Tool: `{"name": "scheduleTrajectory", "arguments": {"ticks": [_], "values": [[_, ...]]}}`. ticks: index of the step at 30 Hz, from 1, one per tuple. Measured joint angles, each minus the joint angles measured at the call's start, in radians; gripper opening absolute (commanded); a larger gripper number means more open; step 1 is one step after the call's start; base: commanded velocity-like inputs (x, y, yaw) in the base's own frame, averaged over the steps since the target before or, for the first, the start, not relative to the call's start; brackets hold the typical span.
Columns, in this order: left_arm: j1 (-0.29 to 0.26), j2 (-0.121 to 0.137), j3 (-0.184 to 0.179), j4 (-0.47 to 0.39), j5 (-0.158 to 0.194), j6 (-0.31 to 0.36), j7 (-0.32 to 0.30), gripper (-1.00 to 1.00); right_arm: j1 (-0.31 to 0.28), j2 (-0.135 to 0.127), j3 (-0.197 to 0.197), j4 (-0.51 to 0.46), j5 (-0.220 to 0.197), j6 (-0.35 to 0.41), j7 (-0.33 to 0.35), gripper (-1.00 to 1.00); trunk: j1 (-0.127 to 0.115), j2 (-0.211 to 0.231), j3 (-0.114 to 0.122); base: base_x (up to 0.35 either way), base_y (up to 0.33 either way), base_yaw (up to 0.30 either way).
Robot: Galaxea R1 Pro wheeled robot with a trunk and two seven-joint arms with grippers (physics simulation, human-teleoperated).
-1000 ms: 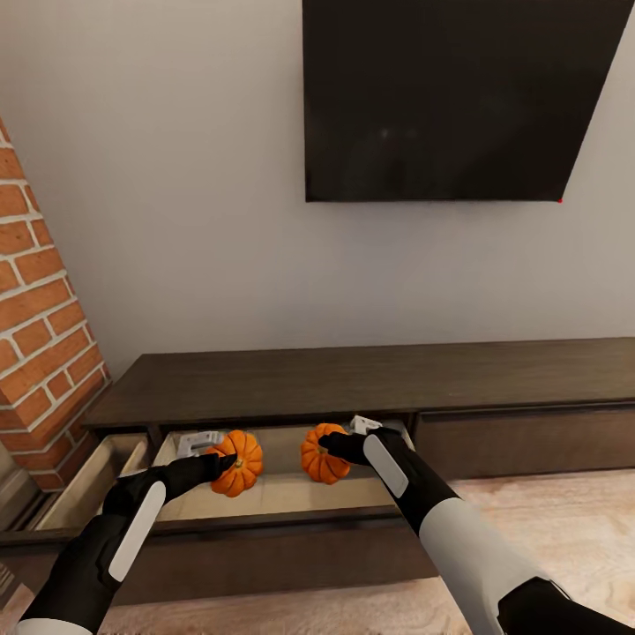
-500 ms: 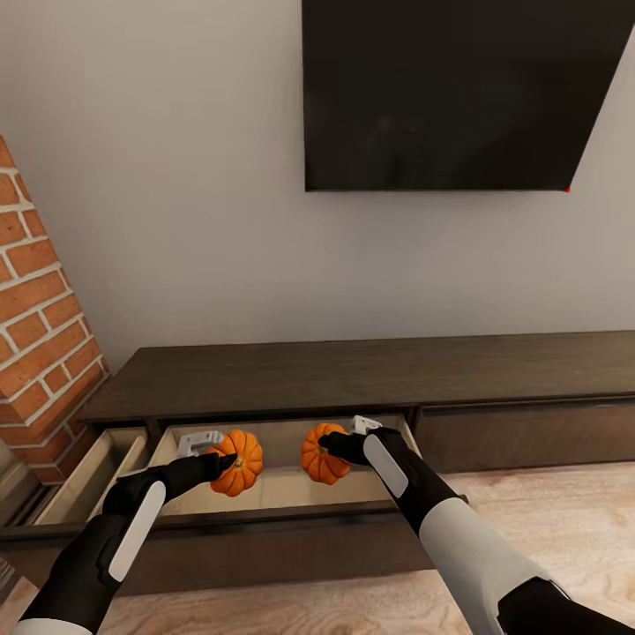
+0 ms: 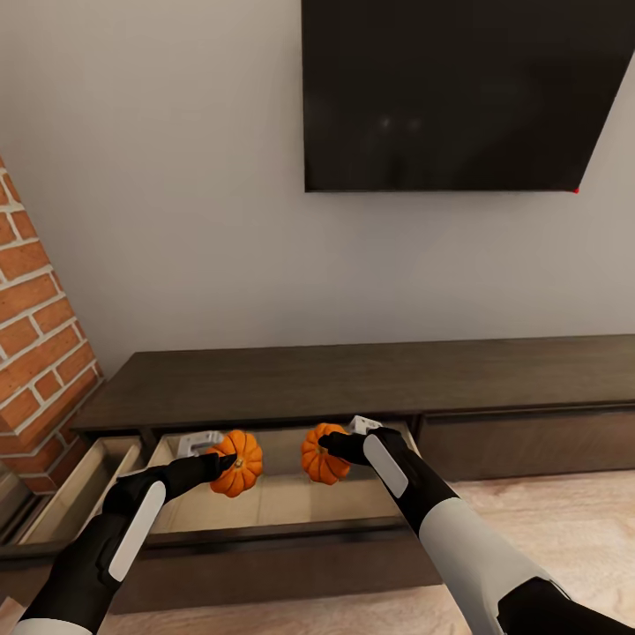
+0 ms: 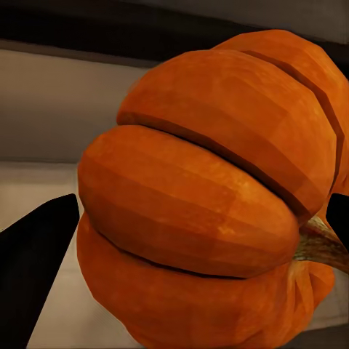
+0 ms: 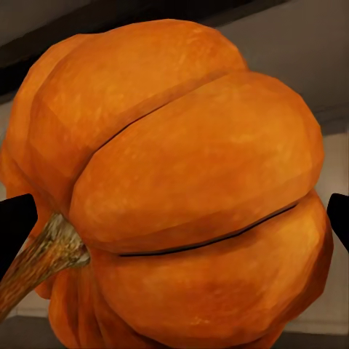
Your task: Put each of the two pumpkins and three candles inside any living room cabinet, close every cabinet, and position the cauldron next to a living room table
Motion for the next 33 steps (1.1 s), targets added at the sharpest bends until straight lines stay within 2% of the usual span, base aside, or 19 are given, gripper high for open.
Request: {"name": "scheduleTrajectory", "arguments": {"ticks": [10,33], "values": [[0.000,0.000,0.000,-0.003,0.000,0.000,0.000,-1.00,0.000,0.000,0.000,0.000,0.000,0.000,0.000,-1.00,0.000,0.000,0.000,0.010,0.000,0.000],[0.000,0.000,0.004,0.006,-0.003,0.001,0.003,-1.00,0.000,0.000,0.001,0.000,0.001,0.000,-0.001,-1.00,0.010,-0.005,-0.085,0.000,0.000,0.000]]}}
